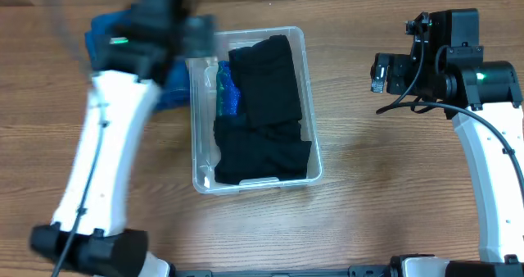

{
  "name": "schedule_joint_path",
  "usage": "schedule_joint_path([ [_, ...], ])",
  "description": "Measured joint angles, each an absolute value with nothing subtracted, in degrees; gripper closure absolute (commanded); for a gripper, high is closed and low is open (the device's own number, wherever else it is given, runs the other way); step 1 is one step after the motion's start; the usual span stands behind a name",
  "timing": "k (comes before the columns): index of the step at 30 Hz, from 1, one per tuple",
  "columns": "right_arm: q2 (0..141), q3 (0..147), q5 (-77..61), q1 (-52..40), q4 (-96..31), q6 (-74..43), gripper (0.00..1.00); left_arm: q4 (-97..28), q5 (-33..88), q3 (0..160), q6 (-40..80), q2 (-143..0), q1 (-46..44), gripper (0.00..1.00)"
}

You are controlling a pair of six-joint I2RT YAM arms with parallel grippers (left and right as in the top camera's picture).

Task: Pack container
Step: 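Move the left gripper to the folded blue denim and grasp it, then carry the blue denim over the bin and lay it on top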

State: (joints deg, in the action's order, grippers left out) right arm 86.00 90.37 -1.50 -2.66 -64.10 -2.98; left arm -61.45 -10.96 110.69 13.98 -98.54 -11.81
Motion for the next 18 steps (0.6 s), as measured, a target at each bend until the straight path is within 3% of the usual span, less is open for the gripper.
schedule_joint_path([
  [5,86.00,90.37,-1.52,-2.66,-64.10,-3.01,0.00,-61.98,-4.19,109.16,15.31,-103.63,9.37,0.00],
  [9,86.02,90.37,-1.52,-2.66,-64.14,-3.01,0.00,-56.40,6.98,108.92,14.13,-113.69,20.36,0.00],
  [18,86.00,90.37,-1.50,-2.66,-65.60,-3.01,0.00,-46.81,24.14,108.33,8.93,-131.39,26.79,0.00],
])
